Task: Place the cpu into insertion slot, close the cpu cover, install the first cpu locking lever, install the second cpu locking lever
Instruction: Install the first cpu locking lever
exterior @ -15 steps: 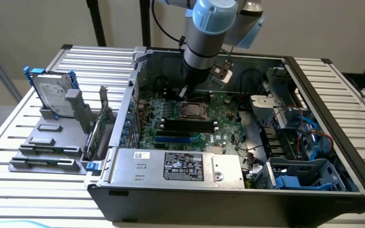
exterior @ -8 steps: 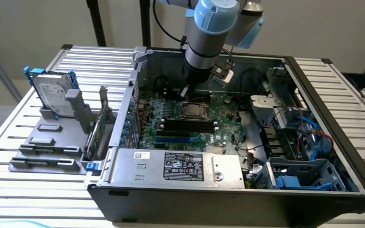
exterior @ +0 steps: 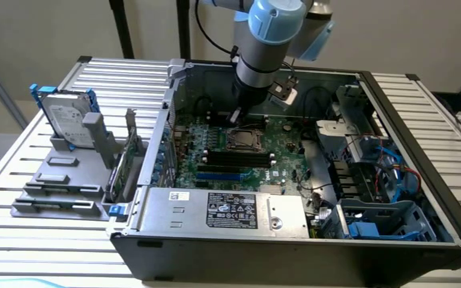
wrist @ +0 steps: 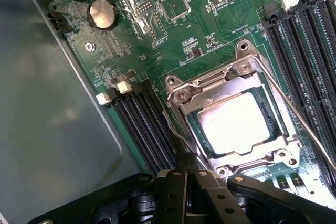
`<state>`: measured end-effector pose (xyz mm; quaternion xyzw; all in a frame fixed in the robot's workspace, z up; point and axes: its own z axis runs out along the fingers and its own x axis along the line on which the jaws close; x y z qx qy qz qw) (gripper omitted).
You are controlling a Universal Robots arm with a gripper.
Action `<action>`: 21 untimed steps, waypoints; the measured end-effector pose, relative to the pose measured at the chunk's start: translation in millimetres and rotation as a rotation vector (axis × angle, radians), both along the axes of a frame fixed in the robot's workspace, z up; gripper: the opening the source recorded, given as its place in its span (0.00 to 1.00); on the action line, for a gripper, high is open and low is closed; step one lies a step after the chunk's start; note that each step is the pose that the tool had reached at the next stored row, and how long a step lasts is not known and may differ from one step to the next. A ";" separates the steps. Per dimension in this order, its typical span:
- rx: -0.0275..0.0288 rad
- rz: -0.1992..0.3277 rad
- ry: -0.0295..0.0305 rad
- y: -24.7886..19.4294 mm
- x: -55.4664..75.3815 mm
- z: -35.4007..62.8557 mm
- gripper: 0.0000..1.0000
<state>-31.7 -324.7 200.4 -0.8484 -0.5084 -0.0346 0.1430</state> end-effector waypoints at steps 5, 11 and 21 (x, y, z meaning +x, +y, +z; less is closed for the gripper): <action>0.0001 0.000 0.0001 0.0 3.9 -1.1 0.11; 0.0000 0.000 0.0001 0.0 7.8 -2.7 0.11; -0.0016 0.000 0.0000 0.0 14.2 -3.8 0.11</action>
